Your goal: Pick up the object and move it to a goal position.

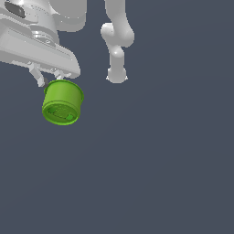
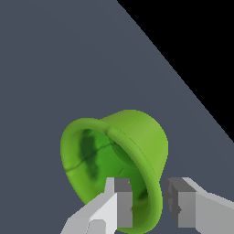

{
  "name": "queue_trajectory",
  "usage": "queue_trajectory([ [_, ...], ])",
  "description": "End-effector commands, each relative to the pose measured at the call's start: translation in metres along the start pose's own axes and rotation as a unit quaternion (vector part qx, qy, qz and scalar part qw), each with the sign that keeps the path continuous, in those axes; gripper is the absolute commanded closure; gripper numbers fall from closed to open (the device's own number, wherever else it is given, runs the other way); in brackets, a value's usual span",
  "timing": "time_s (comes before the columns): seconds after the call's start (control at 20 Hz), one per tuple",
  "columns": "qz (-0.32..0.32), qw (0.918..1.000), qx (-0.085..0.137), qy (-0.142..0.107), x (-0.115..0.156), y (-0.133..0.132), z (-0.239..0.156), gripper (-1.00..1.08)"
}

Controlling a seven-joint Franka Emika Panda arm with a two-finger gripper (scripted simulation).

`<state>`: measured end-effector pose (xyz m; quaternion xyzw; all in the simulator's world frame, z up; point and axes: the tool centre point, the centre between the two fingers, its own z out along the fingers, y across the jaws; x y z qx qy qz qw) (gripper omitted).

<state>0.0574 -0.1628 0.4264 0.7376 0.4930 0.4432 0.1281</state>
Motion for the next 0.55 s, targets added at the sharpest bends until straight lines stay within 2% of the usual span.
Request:
queue_trajectory([
  [0.0,-0.003,0.9999,-0.008,0.007,0.0012,0.0038,-0.0054,1.08],
  [0.5,-0.005,0.9996,-0.018,0.018,0.0009,0.0082,-0.0134,1.08],
])
